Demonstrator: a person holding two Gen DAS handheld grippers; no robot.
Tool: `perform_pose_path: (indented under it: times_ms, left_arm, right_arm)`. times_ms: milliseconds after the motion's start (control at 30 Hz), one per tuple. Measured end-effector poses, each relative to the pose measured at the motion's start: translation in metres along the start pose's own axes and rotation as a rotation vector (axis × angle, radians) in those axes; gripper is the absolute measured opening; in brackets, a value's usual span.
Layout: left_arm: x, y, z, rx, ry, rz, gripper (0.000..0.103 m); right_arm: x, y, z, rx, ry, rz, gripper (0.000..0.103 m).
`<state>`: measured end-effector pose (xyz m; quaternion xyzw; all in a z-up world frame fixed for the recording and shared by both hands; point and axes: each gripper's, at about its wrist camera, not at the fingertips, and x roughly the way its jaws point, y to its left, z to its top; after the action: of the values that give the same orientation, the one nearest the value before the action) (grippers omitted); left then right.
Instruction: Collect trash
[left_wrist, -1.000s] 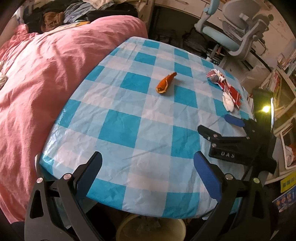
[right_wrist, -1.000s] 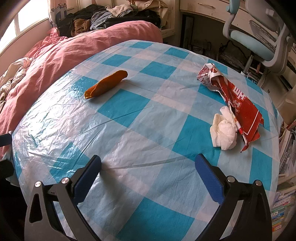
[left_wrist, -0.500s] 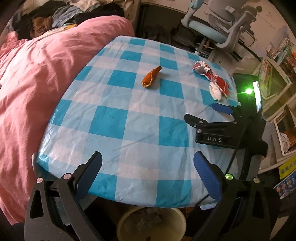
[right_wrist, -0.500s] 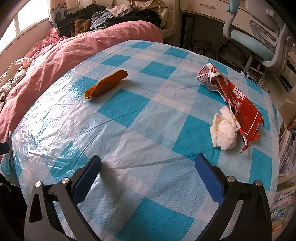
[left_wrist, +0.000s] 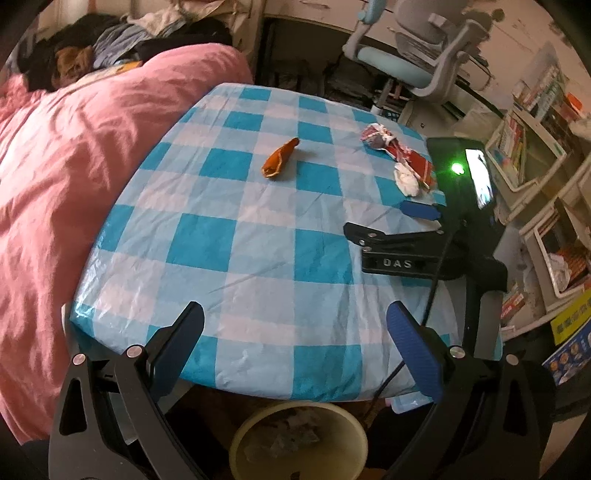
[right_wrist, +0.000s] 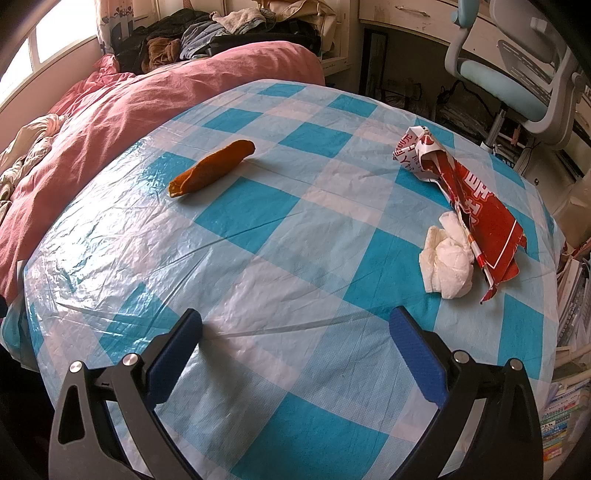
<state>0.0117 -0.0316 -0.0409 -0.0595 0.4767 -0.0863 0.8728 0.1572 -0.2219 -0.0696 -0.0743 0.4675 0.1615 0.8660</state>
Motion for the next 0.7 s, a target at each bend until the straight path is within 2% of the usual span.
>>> perform_pose_path:
  times_ms: [700]
  left_arm:
    - [0.0048, -0.0055, -0.0054, 0.012, 0.019, -0.003, 0.095]
  right_arm:
    - [-0.0003, -0.0002, -0.0001, 0.0, 0.0, 0.0, 0.097]
